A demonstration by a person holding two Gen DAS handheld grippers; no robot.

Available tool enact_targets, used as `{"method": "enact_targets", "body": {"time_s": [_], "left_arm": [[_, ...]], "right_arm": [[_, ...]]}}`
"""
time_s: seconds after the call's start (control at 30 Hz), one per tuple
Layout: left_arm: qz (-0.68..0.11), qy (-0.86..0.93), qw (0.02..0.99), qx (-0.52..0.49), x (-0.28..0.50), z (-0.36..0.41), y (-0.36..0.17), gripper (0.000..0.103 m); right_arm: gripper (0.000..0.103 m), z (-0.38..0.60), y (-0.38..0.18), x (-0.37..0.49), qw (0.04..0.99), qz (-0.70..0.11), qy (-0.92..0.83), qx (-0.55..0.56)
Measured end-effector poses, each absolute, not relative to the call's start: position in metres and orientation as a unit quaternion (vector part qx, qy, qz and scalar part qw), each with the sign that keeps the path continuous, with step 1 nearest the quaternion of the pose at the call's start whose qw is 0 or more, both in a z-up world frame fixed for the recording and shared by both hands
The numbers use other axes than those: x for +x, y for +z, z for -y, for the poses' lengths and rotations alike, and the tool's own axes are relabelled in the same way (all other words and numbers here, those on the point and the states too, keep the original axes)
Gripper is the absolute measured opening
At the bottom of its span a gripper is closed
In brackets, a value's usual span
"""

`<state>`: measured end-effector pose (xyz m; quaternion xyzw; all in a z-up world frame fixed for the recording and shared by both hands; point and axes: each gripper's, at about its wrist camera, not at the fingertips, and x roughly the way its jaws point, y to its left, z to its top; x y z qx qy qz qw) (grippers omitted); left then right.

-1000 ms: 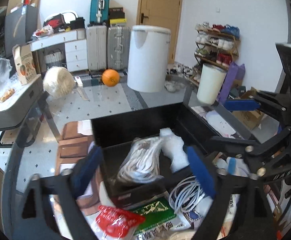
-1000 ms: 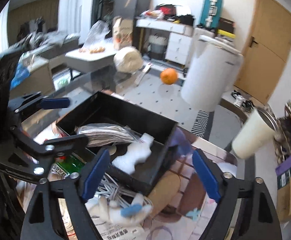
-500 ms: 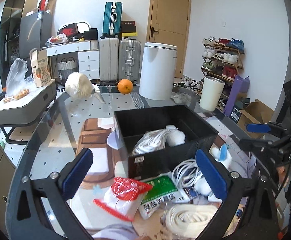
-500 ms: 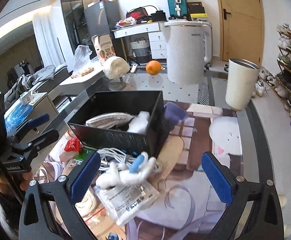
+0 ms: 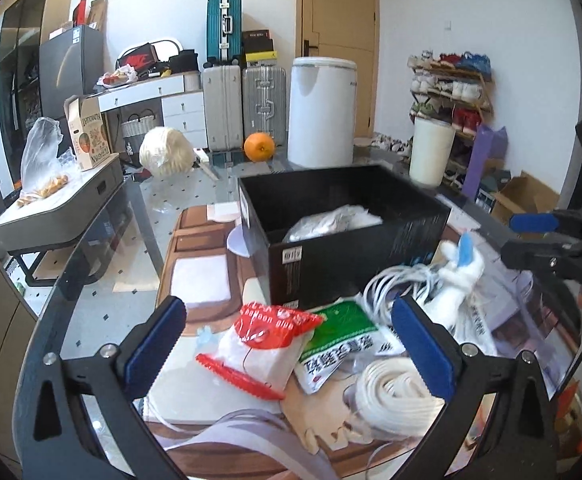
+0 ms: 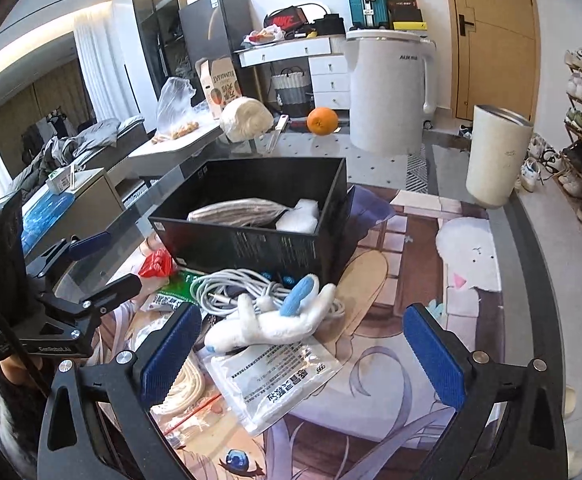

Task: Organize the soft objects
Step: 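Open both tools and lift them out of the black box, then grasp the white plush bunny with the right tool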

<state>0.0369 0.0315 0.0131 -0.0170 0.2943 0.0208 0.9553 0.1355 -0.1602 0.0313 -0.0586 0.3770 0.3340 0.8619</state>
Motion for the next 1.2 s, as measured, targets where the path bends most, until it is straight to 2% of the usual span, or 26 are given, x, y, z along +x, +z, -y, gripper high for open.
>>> {"method": "enact_targets", "body": {"time_s": [0.77,1.2], "left_arm": [[-0.318,-0.005,0.946,-0.053,0.04,-0.044,-0.003,0.103],[-0.323,-0.003,0.945,-0.056,0.042,-0.045,-0.004,0.103]], "right_arm": [[0.102,0.133,-0.005,0.139,0.841,-0.417,0.336,-0.077],[0.101,0.131,-0.009,0.144,0.852,-0.408,0.32,-0.07]]}}
